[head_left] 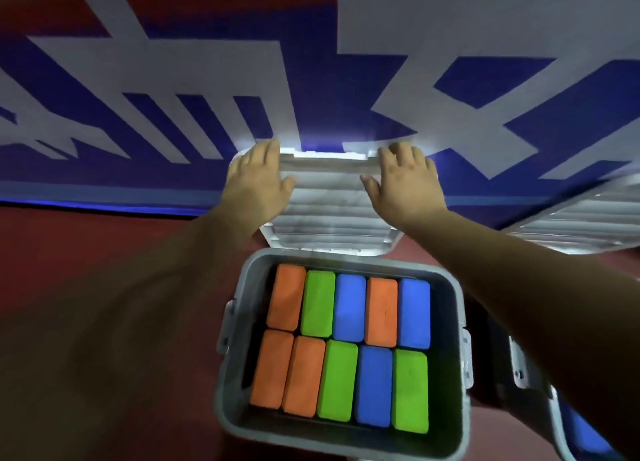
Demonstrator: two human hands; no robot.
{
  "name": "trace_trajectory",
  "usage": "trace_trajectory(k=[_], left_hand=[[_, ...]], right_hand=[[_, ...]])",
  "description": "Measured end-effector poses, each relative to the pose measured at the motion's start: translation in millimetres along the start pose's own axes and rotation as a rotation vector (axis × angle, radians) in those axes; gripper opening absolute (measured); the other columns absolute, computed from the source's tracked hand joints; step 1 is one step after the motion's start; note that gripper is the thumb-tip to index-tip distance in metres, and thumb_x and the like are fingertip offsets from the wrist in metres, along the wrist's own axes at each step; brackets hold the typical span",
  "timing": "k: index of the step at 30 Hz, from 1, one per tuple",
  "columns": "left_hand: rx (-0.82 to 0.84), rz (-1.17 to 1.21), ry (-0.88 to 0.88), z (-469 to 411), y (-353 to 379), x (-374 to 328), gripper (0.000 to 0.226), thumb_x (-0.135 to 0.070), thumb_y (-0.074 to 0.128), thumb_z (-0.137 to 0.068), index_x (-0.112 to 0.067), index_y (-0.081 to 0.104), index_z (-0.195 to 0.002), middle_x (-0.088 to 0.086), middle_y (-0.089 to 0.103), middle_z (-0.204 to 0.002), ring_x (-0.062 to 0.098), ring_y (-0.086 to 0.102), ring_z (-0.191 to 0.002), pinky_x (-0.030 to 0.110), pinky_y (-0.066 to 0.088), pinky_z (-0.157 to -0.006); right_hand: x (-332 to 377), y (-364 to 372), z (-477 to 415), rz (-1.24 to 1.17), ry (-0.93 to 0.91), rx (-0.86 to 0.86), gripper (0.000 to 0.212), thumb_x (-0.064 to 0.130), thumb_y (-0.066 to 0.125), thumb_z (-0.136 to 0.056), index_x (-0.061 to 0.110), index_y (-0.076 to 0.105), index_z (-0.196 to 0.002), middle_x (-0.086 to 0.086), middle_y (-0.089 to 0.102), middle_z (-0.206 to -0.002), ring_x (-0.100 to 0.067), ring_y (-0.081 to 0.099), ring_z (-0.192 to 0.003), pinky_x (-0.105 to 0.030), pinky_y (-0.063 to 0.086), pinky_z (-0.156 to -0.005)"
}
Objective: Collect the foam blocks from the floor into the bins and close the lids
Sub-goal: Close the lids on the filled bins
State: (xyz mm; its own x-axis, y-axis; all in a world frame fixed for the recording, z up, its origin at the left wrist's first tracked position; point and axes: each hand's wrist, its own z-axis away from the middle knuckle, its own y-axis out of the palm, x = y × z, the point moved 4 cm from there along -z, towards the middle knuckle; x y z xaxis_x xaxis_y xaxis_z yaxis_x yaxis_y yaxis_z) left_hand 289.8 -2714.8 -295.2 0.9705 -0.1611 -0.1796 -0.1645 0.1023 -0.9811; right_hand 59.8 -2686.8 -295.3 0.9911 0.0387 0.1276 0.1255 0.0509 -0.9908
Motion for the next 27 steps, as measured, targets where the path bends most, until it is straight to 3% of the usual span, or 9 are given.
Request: trace_trajectory(k=[3, 6, 12, 16, 18, 21, 23, 25, 27], left_hand=[[-0.108, -0.072, 0.041, 1, 7, 4, 0.044, -0.033, 0.038, -0.103, -0.007, 0.051, -0.136, 0.016, 0.049, -0.136, 0.037, 0.046, -0.122, 0.05, 0.036, -0.099], [-0.13, -0.125, 0.086, 18, 10, 5, 0.047, -0.036, 0.027, -0.102, -0.011, 0.064, -0.116, 0.01, 0.059, -0.115, 0.035, 0.049, -0.103, 0.042, 0.034, -0.077], [0.045, 0.002, -0.043, 53, 7, 7, 0.032, -0.048, 0.041, -0.1, -0.035, 0.067, -0.114, -0.004, 0.056, -0.12, 0.023, 0.043, -0.116, 0.038, 0.023, -0.089], [0.302, 0.126, -0.402, 74, 3, 22, 0.047, -0.061, 0.044, -0.091, -0.028, 0.062, -0.12, 0.007, 0.046, -0.135, 0.029, 0.038, -0.129, 0.041, 0.028, -0.103], [0.4, 0.301, -0.544, 86, -4, 33, 0.051, -0.059, 0.051, -0.085, -0.018, 0.059, -0.115, 0.011, 0.051, -0.126, 0.029, 0.049, -0.117, 0.037, 0.036, -0.098], [0.521, 0.48, -0.438, 120, -28, 43, 0.025, -0.03, 0.063, -0.094, -0.01, 0.062, -0.108, 0.006, 0.061, -0.098, 0.022, 0.06, -0.081, 0.026, 0.049, -0.082], [0.575, 0.546, -0.37, 143, -37, 43, 0.028, -0.038, 0.065, -0.092, -0.01, 0.061, -0.092, -0.007, 0.064, -0.073, 0.018, 0.061, -0.072, 0.013, 0.04, -0.059], [0.617, 0.725, -0.377, 168, -40, 43, 0.043, -0.043, 0.069, -0.08, -0.001, 0.061, -0.085, -0.014, 0.058, -0.056, 0.025, 0.058, -0.077, 0.014, 0.04, -0.053], [0.498, 0.997, -0.479, 196, -39, 39, 0.035, -0.015, 0.078, -0.063, 0.005, 0.059, -0.085, -0.005, 0.062, -0.059, 0.026, 0.048, -0.086, 0.007, 0.04, -0.052]], right_hand=[[2, 7, -2, 0.02, -0.042, 0.049, 0.047, 0.047, 0.027, -0.104, 0.019, 0.049, -0.135, -0.014, 0.049, -0.122, -0.033, 0.047, -0.113, -0.043, 0.034, -0.097], [5, 10, 6, -0.065, -0.092, 0.181, 0.043, 0.046, 0.028, -0.105, 0.021, 0.052, -0.13, -0.012, 0.059, -0.117, -0.035, 0.054, -0.109, -0.042, 0.037, -0.093], [9, 2, 33, -0.225, 0.039, 0.363, 0.04, 0.044, 0.044, -0.101, 0.021, 0.06, -0.13, -0.012, 0.055, -0.129, -0.031, 0.045, -0.125, -0.041, 0.028, -0.104], [15, -21, 60, -0.214, 0.021, 0.252, 0.037, 0.038, 0.051, -0.097, 0.022, 0.06, -0.13, -0.009, 0.055, -0.125, -0.028, 0.045, -0.122, -0.038, 0.023, -0.105], [16, -37, 78, -0.22, 0.002, 0.183, 0.033, 0.035, 0.055, -0.095, 0.022, 0.063, -0.124, -0.006, 0.056, -0.119, -0.026, 0.047, -0.116, -0.036, 0.021, -0.103], [18, -56, 112, -0.264, -0.05, 0.107, 0.027, 0.03, 0.06, -0.091, 0.021, 0.067, -0.115, -0.003, 0.056, -0.108, -0.026, 0.05, -0.109, -0.035, 0.021, -0.1], [19, -66, 135, -0.285, -0.06, 0.069, 0.028, 0.033, 0.057, -0.089, 0.019, 0.068, -0.112, -0.003, 0.057, -0.104, -0.027, 0.051, -0.106, -0.036, 0.022, -0.099], [23, -76, 165, -0.289, -0.067, -0.024, 0.035, 0.036, 0.054, -0.087, 0.017, 0.069, -0.112, -0.006, 0.058, -0.103, -0.032, 0.052, -0.103, -0.039, 0.026, -0.099], [30, -85, 201, -0.309, -0.021, -0.173, 0.038, 0.031, 0.058, -0.091, 0.01, 0.063, -0.122, -0.014, 0.054, -0.115, -0.037, 0.05, -0.11, -0.044, 0.033, -0.1]])
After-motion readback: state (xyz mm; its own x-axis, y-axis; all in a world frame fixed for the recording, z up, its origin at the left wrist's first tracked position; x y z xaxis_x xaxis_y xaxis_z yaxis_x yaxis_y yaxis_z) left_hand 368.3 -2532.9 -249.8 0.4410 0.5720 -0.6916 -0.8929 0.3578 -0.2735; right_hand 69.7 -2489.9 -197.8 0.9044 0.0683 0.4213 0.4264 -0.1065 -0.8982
